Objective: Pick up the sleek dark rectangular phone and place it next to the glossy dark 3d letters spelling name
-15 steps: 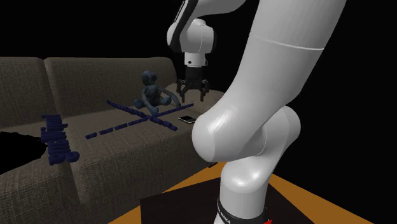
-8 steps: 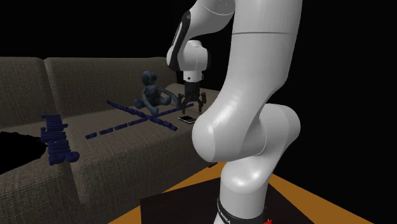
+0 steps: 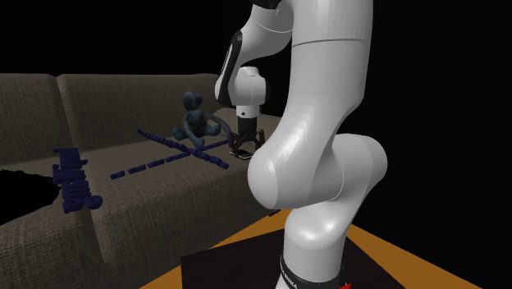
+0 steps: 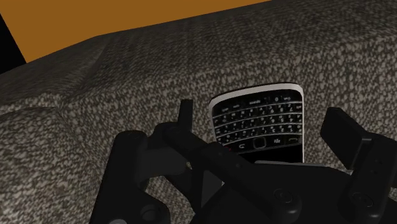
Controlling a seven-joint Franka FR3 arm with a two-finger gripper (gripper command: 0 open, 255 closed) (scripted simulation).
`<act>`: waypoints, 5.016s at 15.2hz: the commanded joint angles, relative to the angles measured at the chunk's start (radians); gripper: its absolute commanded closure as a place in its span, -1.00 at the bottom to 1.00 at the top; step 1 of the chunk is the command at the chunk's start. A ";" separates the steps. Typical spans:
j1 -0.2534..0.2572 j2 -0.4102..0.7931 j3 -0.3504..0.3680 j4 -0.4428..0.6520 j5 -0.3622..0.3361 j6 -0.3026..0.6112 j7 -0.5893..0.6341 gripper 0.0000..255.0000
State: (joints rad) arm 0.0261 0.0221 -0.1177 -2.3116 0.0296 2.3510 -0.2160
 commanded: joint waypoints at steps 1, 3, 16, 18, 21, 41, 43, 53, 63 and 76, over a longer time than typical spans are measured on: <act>0.000 0.006 0.000 -0.006 0.001 0.012 -0.001 -1.00; 0.000 0.006 0.000 -0.006 0.001 0.012 -0.001 -1.00; 0.000 0.006 0.000 -0.006 0.001 0.012 -0.001 1.00; 0.000 0.006 0.000 -0.006 0.001 0.012 -0.001 1.00; 0.000 -0.020 0.000 0.008 -0.004 -0.028 0.004 1.00; 0.000 -0.143 0.003 0.146 -0.024 -0.287 0.022 1.00; 0.021 -0.175 0.030 0.111 -0.025 -0.283 0.070 1.00; 0.127 -0.279 0.180 0.001 0.002 -0.274 0.311 1.00; 0.235 -0.281 0.345 0.005 0.043 -0.273 0.559 1.00; 0.321 -0.170 0.497 0.070 0.034 -0.222 0.803 1.00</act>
State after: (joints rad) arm 0.3477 -0.1561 0.3780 -2.2362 0.0663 2.1155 0.5843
